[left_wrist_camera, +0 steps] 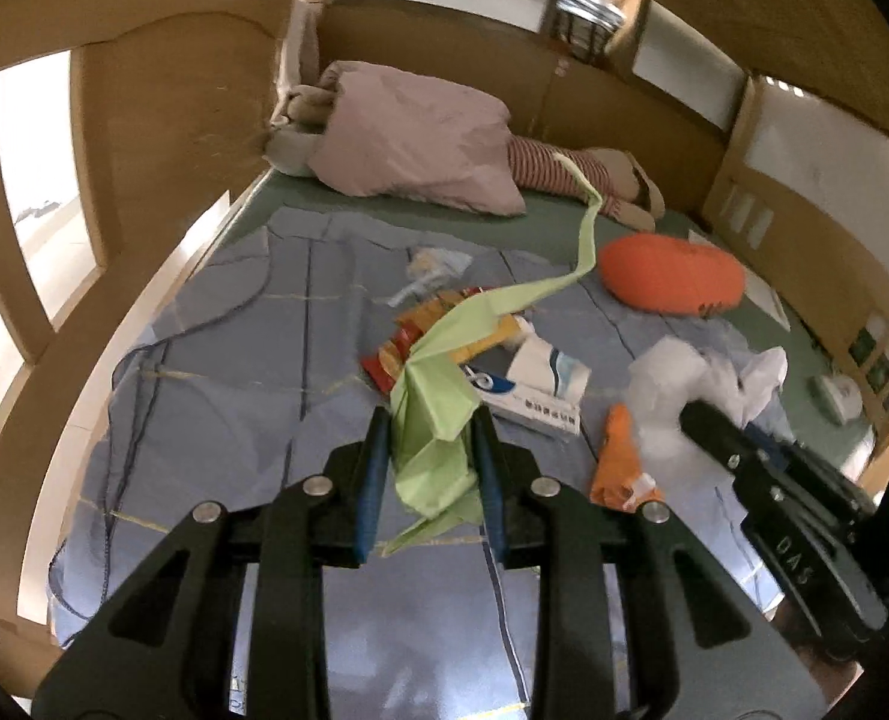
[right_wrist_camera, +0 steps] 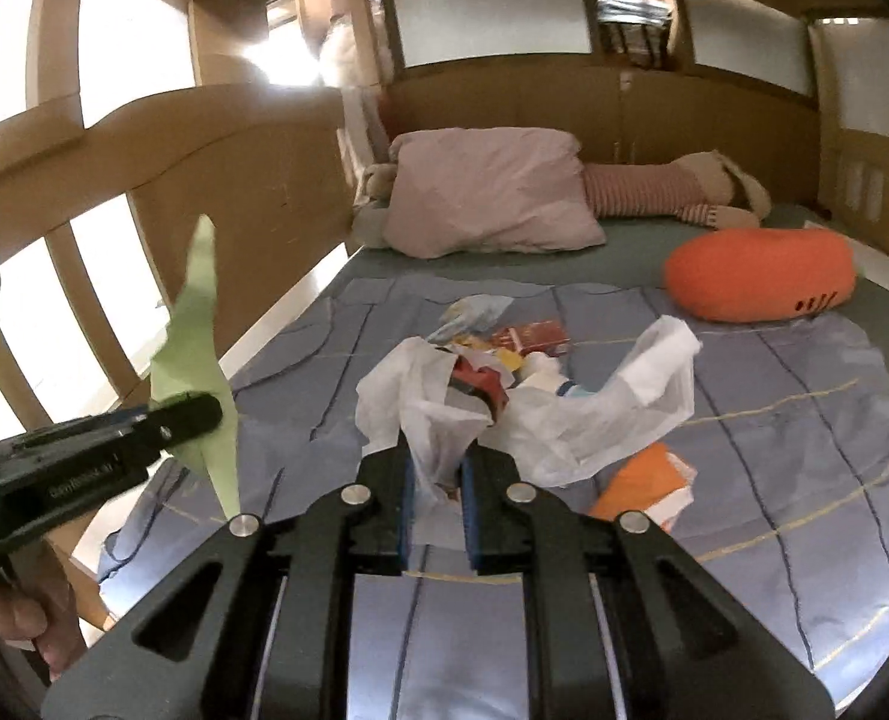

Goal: Collect trash
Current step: 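Grasp the green paper strip with the left tool while the right tool grasps the white plastic bag, then carry the green strip and white bag to the white bin and release both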

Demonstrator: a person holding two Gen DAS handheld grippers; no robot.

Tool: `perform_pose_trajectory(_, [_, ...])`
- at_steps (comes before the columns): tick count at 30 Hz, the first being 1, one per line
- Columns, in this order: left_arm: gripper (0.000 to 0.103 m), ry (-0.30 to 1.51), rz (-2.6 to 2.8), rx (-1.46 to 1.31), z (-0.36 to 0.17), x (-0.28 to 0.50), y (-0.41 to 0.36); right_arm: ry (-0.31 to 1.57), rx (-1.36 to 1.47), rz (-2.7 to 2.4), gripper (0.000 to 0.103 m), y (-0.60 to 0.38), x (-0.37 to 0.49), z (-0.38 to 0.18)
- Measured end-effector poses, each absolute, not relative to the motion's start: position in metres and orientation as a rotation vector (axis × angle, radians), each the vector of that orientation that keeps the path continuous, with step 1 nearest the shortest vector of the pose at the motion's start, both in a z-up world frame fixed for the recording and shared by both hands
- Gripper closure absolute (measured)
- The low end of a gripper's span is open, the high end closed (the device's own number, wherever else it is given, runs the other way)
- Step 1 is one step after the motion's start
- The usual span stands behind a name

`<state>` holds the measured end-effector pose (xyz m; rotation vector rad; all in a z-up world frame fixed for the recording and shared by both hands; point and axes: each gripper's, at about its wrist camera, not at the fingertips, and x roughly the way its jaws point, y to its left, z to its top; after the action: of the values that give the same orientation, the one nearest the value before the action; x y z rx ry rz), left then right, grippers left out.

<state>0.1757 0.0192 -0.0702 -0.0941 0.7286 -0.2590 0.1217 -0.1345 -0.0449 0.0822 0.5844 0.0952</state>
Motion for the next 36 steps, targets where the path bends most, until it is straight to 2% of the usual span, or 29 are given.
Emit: perform_pose_trajectory(36, [0.073, 0.762, -0.250, -0.028, -0.081, 0.175, 0.003, 0.619, 0.057, 0.094, 0.089, -0.136, 0.128, -0.054])
